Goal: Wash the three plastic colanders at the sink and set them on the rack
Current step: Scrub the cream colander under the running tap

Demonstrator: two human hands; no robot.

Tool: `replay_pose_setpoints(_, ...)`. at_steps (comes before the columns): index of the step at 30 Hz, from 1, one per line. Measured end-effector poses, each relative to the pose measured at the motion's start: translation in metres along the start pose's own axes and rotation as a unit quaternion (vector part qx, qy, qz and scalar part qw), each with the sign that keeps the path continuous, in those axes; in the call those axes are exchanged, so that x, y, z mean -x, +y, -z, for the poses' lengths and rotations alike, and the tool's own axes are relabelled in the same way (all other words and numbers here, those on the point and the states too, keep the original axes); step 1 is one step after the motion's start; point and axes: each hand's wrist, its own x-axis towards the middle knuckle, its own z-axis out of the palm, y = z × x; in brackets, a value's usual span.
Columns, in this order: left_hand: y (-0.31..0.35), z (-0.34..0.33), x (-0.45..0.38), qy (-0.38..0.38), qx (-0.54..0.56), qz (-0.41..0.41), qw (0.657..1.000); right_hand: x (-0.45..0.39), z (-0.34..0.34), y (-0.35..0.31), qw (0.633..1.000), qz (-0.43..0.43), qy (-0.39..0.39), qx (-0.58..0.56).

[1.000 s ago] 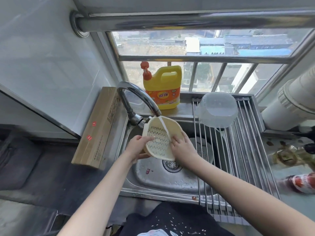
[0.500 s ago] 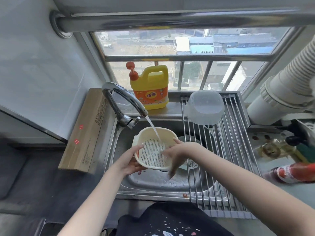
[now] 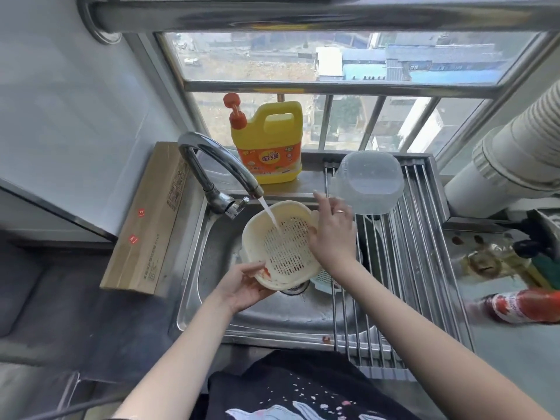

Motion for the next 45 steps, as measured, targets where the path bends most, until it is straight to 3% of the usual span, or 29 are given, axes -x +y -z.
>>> replay_pose_setpoints(2,0.001,-0.002,-0.003,-0.016,-0.024,-0.001,1.0,-0.003,0.002,0.005,0.998,-0.042,-0.026,0.028)
replay_pose_setpoints(5,0.008,-0.007,-0.002,0.008,-0.183,0.021,0.983,-0.011,0.004,0.01,0.999,0.012,-0.039,0.01)
replay_pose_setpoints(8,0.022,-0.003,-0.002,0.063,-0.371,0.025,0.926,-0.021,0.006,0.009,0.994,0.046,-0.093,-0.016)
replay_pose_setpoints(11,0.032,-0.003,-0.003,0.145,-0.517,-0.057,0.842,-0.03,0.0,0.005,0.985,0.115,-0.102,0.079)
replay_pose_setpoints(14,0.037,-0.017,-0.006,0.199,-0.534,-0.141,0.81,-0.034,-0.008,-0.001,0.973,0.166,-0.097,0.13)
replay_pose_setpoints(18,0.036,-0.037,-0.005,0.196,-0.604,-0.159,0.756,-0.04,-0.008,-0.008,0.971,0.178,-0.128,0.1)
replay_pose_setpoints(21,0.032,-0.04,-0.009,0.204,-0.594,-0.154,0.763,-0.037,-0.003,-0.007,0.979,0.17,-0.095,0.055)
replay_pose_setpoints(24,0.032,-0.042,-0.008,0.24,-0.527,-0.152,0.801,-0.014,-0.009,0.005,0.971,0.226,0.083,0.005)
replay_pose_setpoints(25,0.033,-0.043,-0.007,0.247,-0.511,-0.154,0.809,-0.004,-0.013,0.011,0.967,0.232,0.101,-0.002)
replay_pose_setpoints(28,0.034,-0.046,-0.004,0.246,-0.502,-0.161,0.813,0.012,-0.032,0.022,0.98,0.195,-0.036,-0.006)
replay_pose_setpoints(30,0.033,-0.047,-0.004,0.245,-0.509,-0.17,0.807,0.014,-0.046,0.025,0.977,0.155,-0.13,0.062)
replay_pose_setpoints(32,0.031,-0.048,-0.004,0.253,-0.52,-0.19,0.793,0.018,-0.058,0.022,0.964,0.141,-0.176,0.142)
replay_pose_setpoints(34,0.029,-0.048,-0.002,0.277,-0.567,-0.226,0.742,0.029,-0.071,0.012,0.949,0.164,-0.223,0.153)
replay_pose_setpoints(36,0.027,-0.048,0.003,0.301,-0.627,-0.239,0.678,0.038,-0.078,0.004,0.93,0.198,-0.299,0.082)
replay_pose_setpoints(38,0.025,-0.046,0.006,0.317,-0.658,-0.237,0.641,0.034,-0.082,0.009,0.921,0.228,-0.29,0.129)
replay_pose_setpoints(40,0.024,-0.043,0.007,0.329,-0.685,-0.232,0.607,0.021,-0.078,0.021,0.903,0.232,-0.219,0.286)
replay_pose_setpoints(42,0.023,-0.046,0.007,0.332,-0.7,-0.233,0.588,0.017,-0.075,0.025,0.882,0.212,-0.206,0.367)
replay_pose_setpoints(45,0.022,-0.054,0.004,0.336,-0.713,-0.226,0.572,0.031,-0.082,0.012,0.912,0.194,-0.299,0.205)
